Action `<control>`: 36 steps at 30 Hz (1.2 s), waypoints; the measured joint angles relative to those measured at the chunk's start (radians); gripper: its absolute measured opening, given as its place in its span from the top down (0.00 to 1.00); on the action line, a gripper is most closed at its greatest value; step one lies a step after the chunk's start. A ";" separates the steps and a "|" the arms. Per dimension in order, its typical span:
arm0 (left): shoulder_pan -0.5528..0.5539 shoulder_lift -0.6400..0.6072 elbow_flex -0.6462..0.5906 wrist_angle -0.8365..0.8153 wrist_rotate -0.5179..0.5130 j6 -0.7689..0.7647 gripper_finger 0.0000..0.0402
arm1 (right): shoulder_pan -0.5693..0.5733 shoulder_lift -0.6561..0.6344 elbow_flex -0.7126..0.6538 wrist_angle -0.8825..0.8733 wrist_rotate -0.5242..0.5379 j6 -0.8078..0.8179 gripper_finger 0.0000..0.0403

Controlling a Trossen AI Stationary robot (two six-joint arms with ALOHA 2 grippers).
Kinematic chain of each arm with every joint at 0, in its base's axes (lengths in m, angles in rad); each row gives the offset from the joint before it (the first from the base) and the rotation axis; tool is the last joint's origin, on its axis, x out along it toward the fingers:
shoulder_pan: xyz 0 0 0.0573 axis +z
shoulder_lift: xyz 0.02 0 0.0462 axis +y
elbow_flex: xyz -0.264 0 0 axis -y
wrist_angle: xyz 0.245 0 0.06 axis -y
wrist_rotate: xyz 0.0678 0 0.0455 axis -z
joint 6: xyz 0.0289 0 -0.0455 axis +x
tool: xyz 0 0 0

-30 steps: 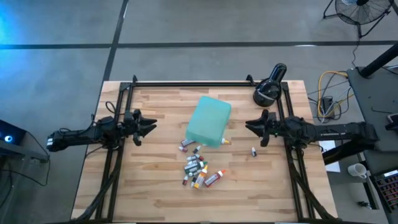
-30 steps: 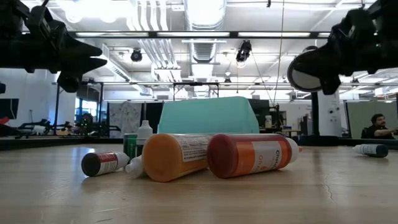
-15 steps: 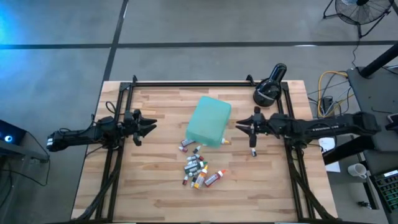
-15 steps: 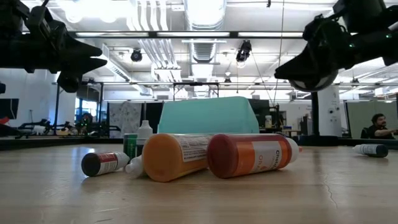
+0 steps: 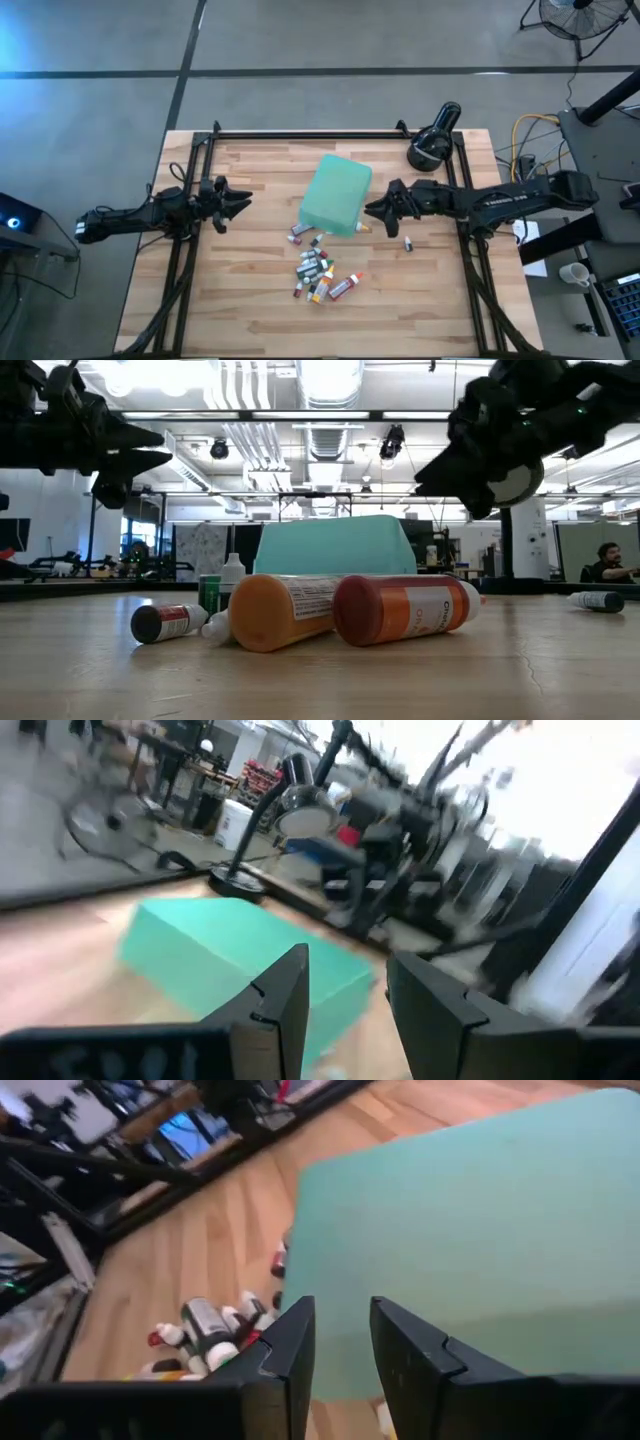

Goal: Pick & Place food coloring
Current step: Prepare the green bin

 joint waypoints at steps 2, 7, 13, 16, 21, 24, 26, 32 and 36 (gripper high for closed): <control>-0.001 0.000 0.000 0.025 0.001 -0.197 0.73 | -0.001 0.025 0.037 -0.071 -0.002 0.038 0.80; -0.001 0.000 0.000 0.040 0.002 -0.635 0.73 | -0.002 0.068 0.126 -0.287 -0.068 0.148 0.85; -0.001 0.000 0.000 0.066 -0.038 -0.681 0.73 | -0.005 0.106 0.201 -0.325 -0.155 0.159 0.90; -0.001 0.001 0.000 0.071 -0.064 -0.682 0.73 | -0.019 0.113 0.219 -0.327 -0.151 0.102 0.90; -0.001 0.002 0.000 0.070 -0.100 -0.705 0.73 | -0.030 0.113 0.227 -0.326 -0.005 0.067 0.91; -0.001 0.002 0.000 0.071 -0.119 -0.717 0.73 | -0.032 0.113 0.227 -0.325 0.130 0.105 0.91; -0.001 0.003 0.000 0.070 -0.120 -0.719 0.73 | -0.033 0.114 0.227 -0.320 0.160 0.128 0.91; -0.001 0.003 0.000 0.071 -0.119 -0.751 0.73 | -0.031 0.107 0.240 -0.189 0.014 0.129 0.91; -0.001 0.003 0.000 0.070 -0.086 -0.737 0.73 | -0.012 0.084 0.265 -0.018 -0.085 0.016 0.91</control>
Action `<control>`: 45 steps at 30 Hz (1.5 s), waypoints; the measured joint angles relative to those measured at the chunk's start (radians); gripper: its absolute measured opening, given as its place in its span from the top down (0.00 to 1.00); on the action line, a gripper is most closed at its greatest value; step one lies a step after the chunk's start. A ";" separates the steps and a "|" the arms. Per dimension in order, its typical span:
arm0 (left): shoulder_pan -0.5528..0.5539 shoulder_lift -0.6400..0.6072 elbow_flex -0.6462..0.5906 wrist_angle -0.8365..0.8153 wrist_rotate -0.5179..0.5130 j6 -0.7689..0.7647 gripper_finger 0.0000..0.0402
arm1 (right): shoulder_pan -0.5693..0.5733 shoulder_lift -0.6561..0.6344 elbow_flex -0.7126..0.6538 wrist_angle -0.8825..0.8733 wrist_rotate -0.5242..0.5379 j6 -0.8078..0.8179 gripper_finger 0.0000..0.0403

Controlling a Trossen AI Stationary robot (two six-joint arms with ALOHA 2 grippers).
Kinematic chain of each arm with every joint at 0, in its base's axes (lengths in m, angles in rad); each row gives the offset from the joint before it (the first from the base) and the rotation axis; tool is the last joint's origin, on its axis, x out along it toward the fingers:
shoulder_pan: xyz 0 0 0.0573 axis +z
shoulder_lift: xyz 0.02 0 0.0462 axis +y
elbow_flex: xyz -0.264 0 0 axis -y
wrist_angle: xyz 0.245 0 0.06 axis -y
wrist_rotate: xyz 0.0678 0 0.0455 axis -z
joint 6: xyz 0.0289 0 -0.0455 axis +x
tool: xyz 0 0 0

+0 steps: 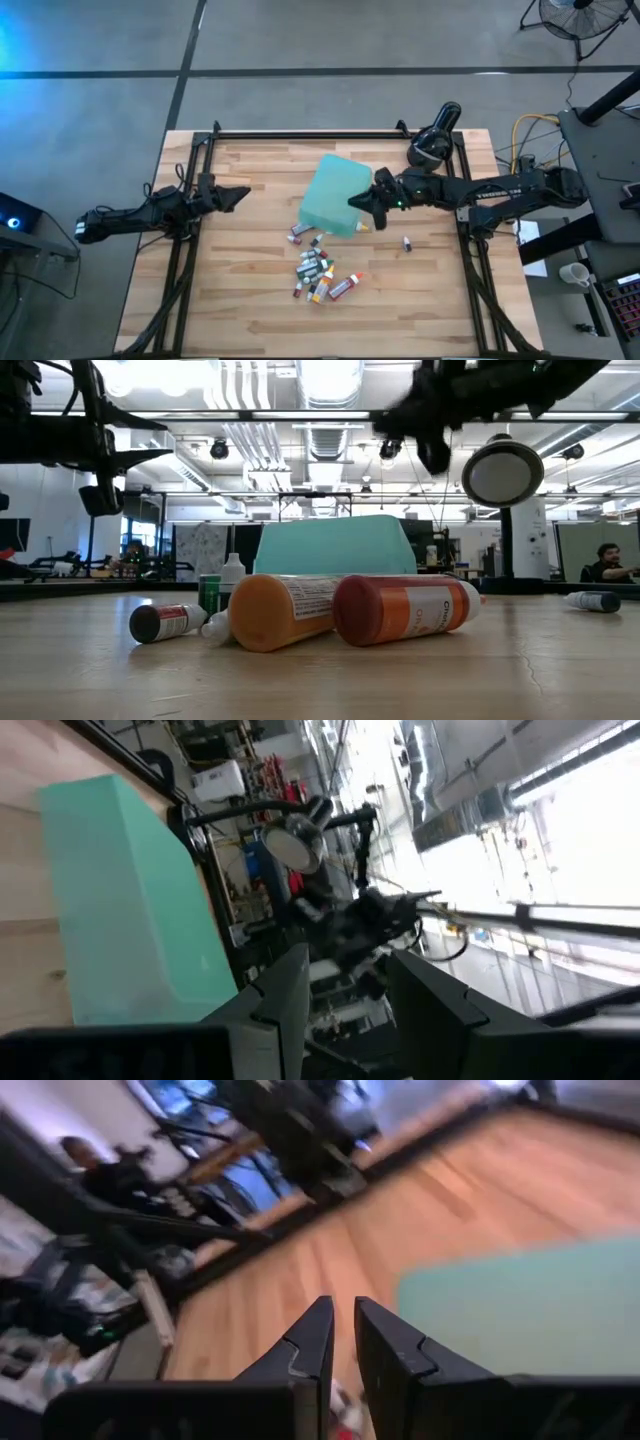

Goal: Pick & Place food coloring
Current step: Prepare the green bin

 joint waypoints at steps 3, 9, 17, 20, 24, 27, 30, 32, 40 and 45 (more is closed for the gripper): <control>0.000 0.001 0.000 -0.001 0.025 0.036 0.73 | -0.004 -0.021 0.028 -0.012 0.006 -0.014 0.91; 0.000 0.001 0.000 -0.001 0.028 0.039 0.73 | -0.002 -0.116 0.040 -0.032 -0.014 -0.039 0.91; 0.000 0.001 0.000 -0.012 0.032 0.053 0.73 | -0.009 -0.252 0.069 -0.162 -0.022 0.116 0.91; -0.001 0.001 0.000 -0.035 0.067 0.077 0.73 | -0.009 -0.249 0.069 -0.167 -0.027 0.199 0.91; -0.014 0.001 0.000 -0.070 0.190 0.058 0.73 | 0.001 -0.188 0.076 -0.198 -0.050 0.207 0.91; -0.028 0.001 0.000 -0.063 0.224 0.037 0.73 | 0.023 -0.114 0.087 -0.189 -0.051 0.216 0.91; -0.035 0.001 0.000 -0.022 0.226 -0.011 0.73 | 0.045 -0.051 0.128 -0.108 -0.051 0.195 0.91; -0.035 0.001 0.000 0.024 0.234 -0.022 0.73 | 0.048 -0.021 0.164 -0.061 -0.031 0.142 0.91; -0.034 0.001 0.000 0.162 0.231 0.048 0.73 | 0.042 0.041 0.318 -0.155 0.377 -0.209 0.91; -0.034 0.002 0.000 0.161 0.098 0.181 0.73 | 0.018 0.081 0.430 -0.405 0.605 -0.220 0.91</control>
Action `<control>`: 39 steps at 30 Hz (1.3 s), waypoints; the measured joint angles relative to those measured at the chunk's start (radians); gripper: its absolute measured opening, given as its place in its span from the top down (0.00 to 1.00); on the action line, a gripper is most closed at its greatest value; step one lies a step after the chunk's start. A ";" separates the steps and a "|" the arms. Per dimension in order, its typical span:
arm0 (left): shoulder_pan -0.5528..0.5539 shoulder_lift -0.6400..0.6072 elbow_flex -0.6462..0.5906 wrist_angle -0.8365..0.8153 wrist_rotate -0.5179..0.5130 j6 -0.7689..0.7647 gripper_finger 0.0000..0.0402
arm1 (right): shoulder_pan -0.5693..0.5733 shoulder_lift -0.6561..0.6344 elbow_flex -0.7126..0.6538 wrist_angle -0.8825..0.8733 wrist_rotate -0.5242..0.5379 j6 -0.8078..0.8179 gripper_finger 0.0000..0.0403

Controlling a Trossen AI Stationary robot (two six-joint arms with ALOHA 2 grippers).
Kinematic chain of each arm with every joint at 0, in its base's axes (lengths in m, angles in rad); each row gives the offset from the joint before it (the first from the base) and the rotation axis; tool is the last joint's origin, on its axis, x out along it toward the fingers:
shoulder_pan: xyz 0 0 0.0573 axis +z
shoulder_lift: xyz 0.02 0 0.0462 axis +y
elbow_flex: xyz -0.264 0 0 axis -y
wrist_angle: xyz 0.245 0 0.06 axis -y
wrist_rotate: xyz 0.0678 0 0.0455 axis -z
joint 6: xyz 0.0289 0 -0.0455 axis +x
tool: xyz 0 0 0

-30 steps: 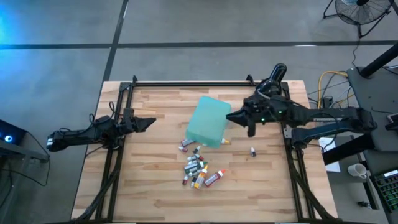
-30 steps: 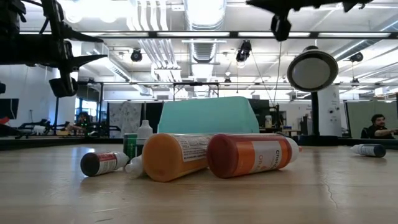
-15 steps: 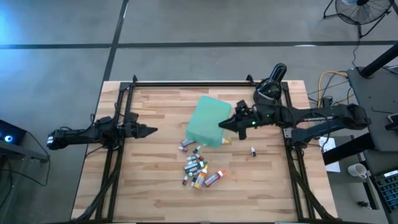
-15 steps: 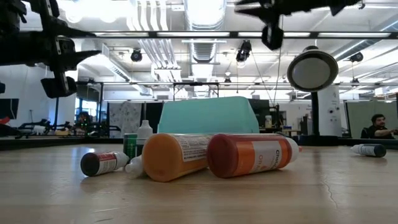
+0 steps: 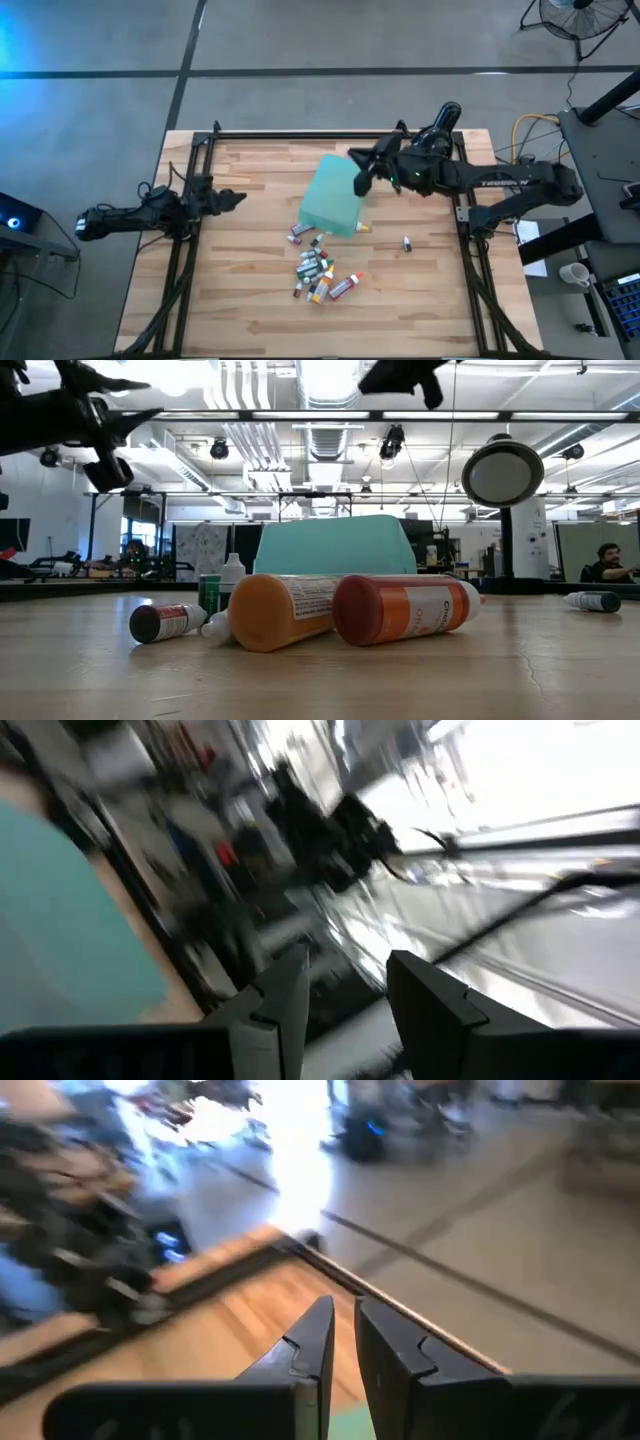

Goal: Pick & Place food coloring
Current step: Prepare the green bin

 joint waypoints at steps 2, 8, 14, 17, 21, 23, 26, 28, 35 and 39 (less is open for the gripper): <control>0.001 0.000 0.000 0.001 -0.061 0.039 0.73 | -0.021 0.028 0.056 -0.123 -0.029 0.083 0.91; 0.001 0.002 0.000 0.007 -0.384 0.046 0.73 | -0.022 0.166 0.183 -0.334 -0.237 0.082 0.91; 0.002 0.008 0.000 0.024 -0.474 0.149 0.73 | -0.030 0.281 0.270 -0.538 -0.515 0.138 0.91; 0.008 0.033 0.000 0.018 -0.385 0.150 0.73 | -0.051 0.306 0.285 -0.691 -0.470 0.287 0.91; 0.021 0.104 0.005 -0.010 -0.263 0.132 0.73 | -0.055 0.324 0.260 -0.728 -0.497 0.363 0.91; 0.025 0.156 0.028 -0.063 -0.230 0.147 0.73 | -0.051 0.328 0.243 -0.729 -0.537 0.378 0.91; 0.031 0.239 0.092 -0.128 -0.176 0.219 0.73 | -0.053 0.322 0.228 -0.741 -0.647 0.406 0.91; 0.032 0.301 0.149 -0.156 -0.146 0.296 0.73 | -0.054 0.321 0.219 -0.776 -0.693 0.425 0.91; 0.047 0.512 0.380 -0.397 -0.103 0.567 0.73 | -0.023 0.309 0.206 -0.854 -0.707 0.453 0.91; 0.074 0.650 0.496 -0.527 -0.042 0.700 0.73 | 0.008 0.324 0.185 -0.893 -0.702 0.444 0.91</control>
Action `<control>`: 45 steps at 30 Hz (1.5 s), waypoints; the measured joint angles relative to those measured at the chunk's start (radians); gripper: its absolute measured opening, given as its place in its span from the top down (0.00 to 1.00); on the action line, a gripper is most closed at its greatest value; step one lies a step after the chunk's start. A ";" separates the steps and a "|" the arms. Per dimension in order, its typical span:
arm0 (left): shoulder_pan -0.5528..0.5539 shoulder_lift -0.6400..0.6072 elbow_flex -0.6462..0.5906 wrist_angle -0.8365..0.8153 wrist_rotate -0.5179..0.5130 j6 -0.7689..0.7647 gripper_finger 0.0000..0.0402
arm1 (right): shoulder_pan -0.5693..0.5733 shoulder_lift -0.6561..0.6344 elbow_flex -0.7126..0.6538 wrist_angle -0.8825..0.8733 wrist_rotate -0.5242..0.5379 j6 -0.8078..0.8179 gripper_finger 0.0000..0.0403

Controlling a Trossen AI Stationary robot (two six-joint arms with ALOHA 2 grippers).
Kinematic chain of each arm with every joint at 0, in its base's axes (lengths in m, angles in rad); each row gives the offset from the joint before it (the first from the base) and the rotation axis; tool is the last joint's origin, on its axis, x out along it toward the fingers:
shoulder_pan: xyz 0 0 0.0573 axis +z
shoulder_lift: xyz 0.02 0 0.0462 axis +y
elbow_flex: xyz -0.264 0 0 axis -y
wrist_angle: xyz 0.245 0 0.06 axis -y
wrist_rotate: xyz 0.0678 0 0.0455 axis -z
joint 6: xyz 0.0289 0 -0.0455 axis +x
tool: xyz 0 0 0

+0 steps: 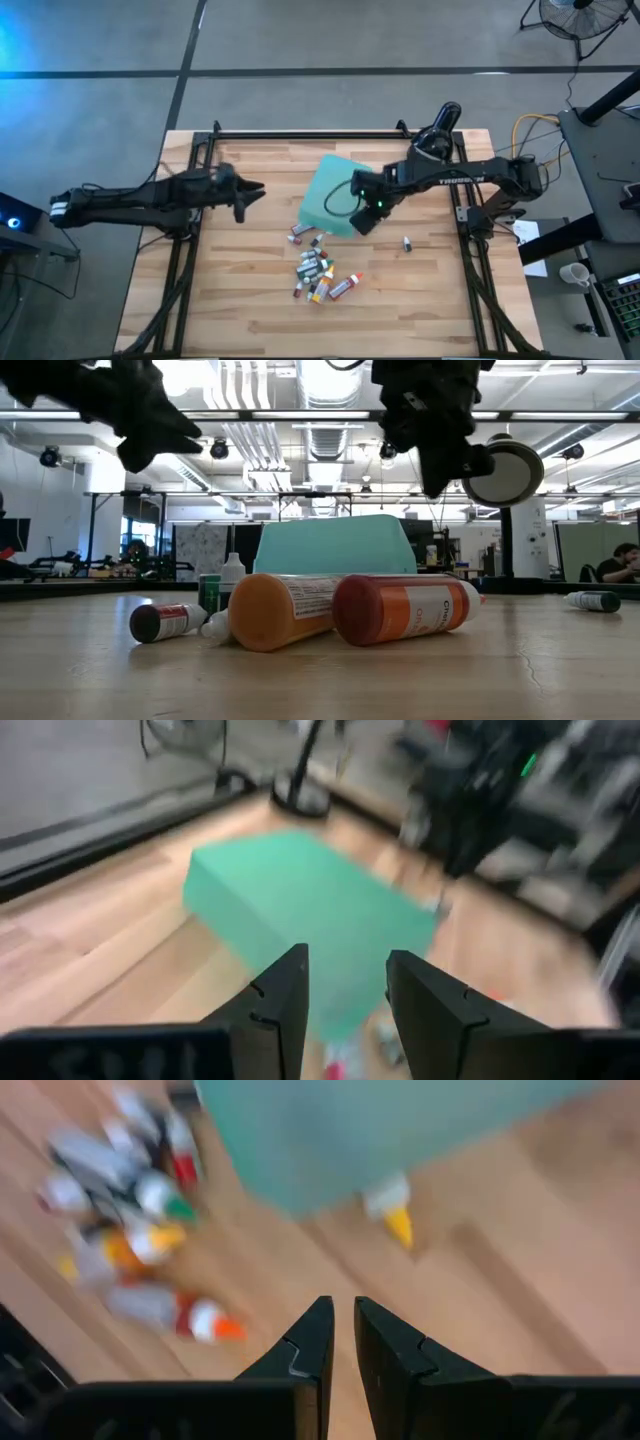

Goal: Pick & Place food coloring
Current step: Prepare the green bin

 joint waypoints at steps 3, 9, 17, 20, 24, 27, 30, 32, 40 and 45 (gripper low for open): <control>0.037 0.111 0.068 -0.045 0.019 0.080 0.73 | 0.000 0.014 -0.025 -0.071 0.054 0.042 0.91; 0.185 0.339 0.160 -0.044 0.183 0.105 0.73 | -0.022 0.010 -0.127 -0.021 0.034 0.141 0.90; 0.275 0.481 0.250 -0.029 0.266 0.191 0.73 | -0.026 0.034 -0.253 0.103 -0.035 0.145 0.90; 0.274 0.513 0.279 -0.034 0.272 0.229 0.73 | -0.025 0.027 -0.275 0.121 -0.026 0.121 0.90; 0.275 0.551 0.301 -0.030 0.270 0.237 0.73 | -0.024 0.017 -0.273 0.120 -0.009 0.080 0.90; 0.274 0.572 0.307 -0.028 0.270 0.237 0.73 | -0.023 0.015 -0.255 0.142 0.004 0.034 0.90; 0.274 0.575 0.307 -0.033 0.270 0.245 0.73 | -0.025 0.006 -0.233 0.176 0.003 -0.011 0.90; 0.274 0.575 0.307 -0.035 0.269 0.257 0.73 | -0.024 0.001 -0.215 0.179 -0.008 -0.024 0.87; 0.275 0.559 0.307 -0.035 0.268 0.268 0.73 | -0.030 -0.004 -0.175 0.180 -0.022 -0.085 0.62; 0.276 0.558 0.307 -0.034 0.268 0.293 0.73 | -0.032 -0.021 -0.170 0.178 0.027 -0.085 0.45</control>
